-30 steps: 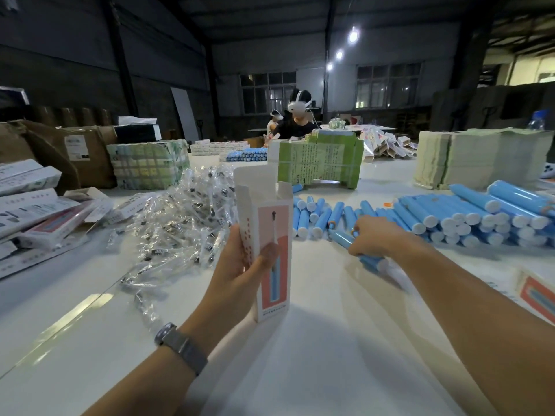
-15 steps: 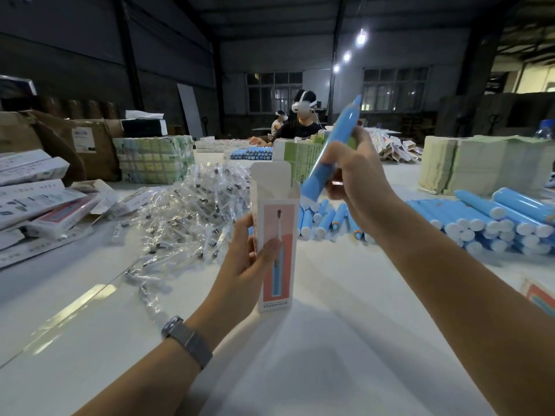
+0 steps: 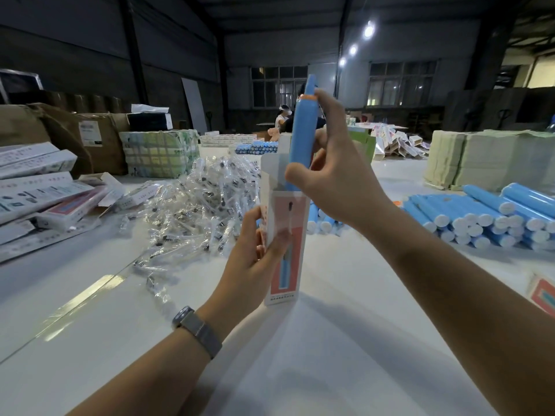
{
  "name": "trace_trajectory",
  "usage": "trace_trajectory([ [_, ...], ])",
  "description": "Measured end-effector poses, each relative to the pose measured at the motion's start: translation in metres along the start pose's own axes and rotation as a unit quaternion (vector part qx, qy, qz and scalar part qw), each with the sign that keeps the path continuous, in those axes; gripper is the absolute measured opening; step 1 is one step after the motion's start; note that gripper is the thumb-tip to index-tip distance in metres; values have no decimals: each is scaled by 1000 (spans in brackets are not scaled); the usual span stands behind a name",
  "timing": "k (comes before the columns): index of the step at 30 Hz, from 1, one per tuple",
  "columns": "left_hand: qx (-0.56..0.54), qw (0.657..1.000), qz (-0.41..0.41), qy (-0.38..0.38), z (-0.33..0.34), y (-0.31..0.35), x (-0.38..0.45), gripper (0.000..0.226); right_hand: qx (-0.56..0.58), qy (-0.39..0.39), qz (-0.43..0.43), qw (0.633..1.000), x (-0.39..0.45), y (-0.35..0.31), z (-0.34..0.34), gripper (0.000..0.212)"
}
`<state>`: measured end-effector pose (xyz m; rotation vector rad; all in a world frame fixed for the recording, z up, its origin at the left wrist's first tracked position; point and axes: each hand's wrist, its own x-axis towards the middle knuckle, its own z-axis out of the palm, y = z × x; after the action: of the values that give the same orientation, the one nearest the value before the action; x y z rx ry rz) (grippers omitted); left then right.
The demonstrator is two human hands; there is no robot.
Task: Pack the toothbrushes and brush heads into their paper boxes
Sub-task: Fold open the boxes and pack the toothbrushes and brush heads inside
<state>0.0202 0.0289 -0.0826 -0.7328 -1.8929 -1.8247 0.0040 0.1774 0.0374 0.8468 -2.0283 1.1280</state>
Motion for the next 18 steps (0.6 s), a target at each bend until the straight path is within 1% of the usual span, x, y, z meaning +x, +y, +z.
trace_trajectory([
  [1,-2,1000,0,3,0,-1,0,24,-18,-4,-4,1000,-1,2,1,76],
  [3,-5,1000,-3,11,-1,-1,0,25,-45,-2,-4,999,-1,6,2,57],
  [5,-5,1000,-4,21,-3,0,1,25,-47,1,4,999,-3,11,4,41],
  [8,14,999,4,39,-10,1,4,22,-8,-12,16,1000,-7,18,14,37],
  [10,28,998,1,62,-17,0,7,22,55,-34,30,997,-10,22,19,34],
  [13,76,990,0,119,-26,-3,10,24,146,-60,62,985,-13,27,25,31],
  [15,108,980,2,165,-31,-6,11,22,159,-66,77,982,-15,31,29,30],
  [18,126,970,-1,208,-37,-9,13,19,121,-66,91,986,-18,43,36,23],
])
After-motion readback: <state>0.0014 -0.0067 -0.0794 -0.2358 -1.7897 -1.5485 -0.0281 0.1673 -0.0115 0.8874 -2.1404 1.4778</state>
